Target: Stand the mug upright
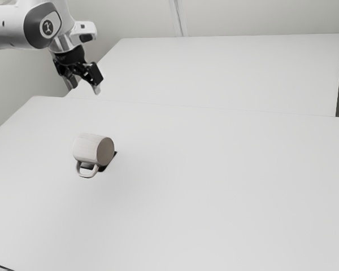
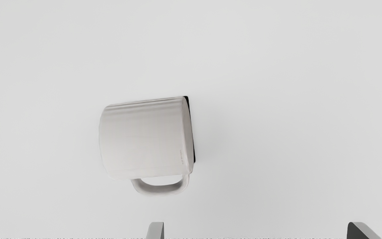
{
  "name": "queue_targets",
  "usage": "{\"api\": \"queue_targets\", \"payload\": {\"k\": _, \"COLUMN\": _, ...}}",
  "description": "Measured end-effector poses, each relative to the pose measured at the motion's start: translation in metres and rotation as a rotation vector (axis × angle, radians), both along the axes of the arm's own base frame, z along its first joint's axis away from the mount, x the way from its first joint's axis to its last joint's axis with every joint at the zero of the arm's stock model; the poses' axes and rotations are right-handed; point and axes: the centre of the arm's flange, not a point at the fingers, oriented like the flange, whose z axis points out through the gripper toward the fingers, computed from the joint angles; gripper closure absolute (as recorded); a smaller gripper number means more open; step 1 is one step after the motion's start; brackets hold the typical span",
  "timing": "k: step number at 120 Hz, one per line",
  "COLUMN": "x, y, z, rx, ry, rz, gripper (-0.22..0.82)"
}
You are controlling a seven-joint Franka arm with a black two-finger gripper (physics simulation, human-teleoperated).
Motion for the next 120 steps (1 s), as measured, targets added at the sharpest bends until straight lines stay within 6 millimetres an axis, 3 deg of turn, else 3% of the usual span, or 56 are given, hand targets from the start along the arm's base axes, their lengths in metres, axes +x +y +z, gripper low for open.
{"api": "queue_targets", "payload": {"k": 18, "x": 0.001, "y": 0.009, "z": -0.006, "rx": -0.022, "ry": 0.003, "rz": 0.004, "gripper": 0.00}}
{"api": "queue_targets", "payload": {"k": 31, "x": 0.014, "y": 0.019, "z": -0.035, "rx": -0.106, "ry": 0.028, "rz": 0.001, "gripper": 0.00}}
{"api": "queue_targets", "payload": {"k": 37, "x": 0.018, "y": 0.039, "z": -0.048, "rx": -0.146, "ry": 0.036, "rz": 0.019, "gripper": 0.00}}
{"api": "queue_targets", "payload": {"k": 49, "x": 0.019, "y": 0.100, "z": -0.076, "rx": -0.215, "ry": 0.052, "rz": 0.082, "gripper": 0.00}}
{"api": "queue_targets", "payload": {"k": 77, "x": 0.015, "y": 0.181, "z": -0.135, "rx": -0.359, "ry": 0.084, "rz": 0.114, "gripper": 0.00}}
{"api": "queue_targets", "payload": {"k": 104, "x": 0.013, "y": 0.233, "z": -0.165, "rx": -0.528, "ry": 0.091, "rz": 0.088, "gripper": 0.00}}
{"api": "queue_targets", "payload": {"k": 120, "x": 0.019, "y": 0.257, "z": -0.196, "rx": -0.636, "ry": 0.114, "rz": 0.062, "gripper": 0.00}}
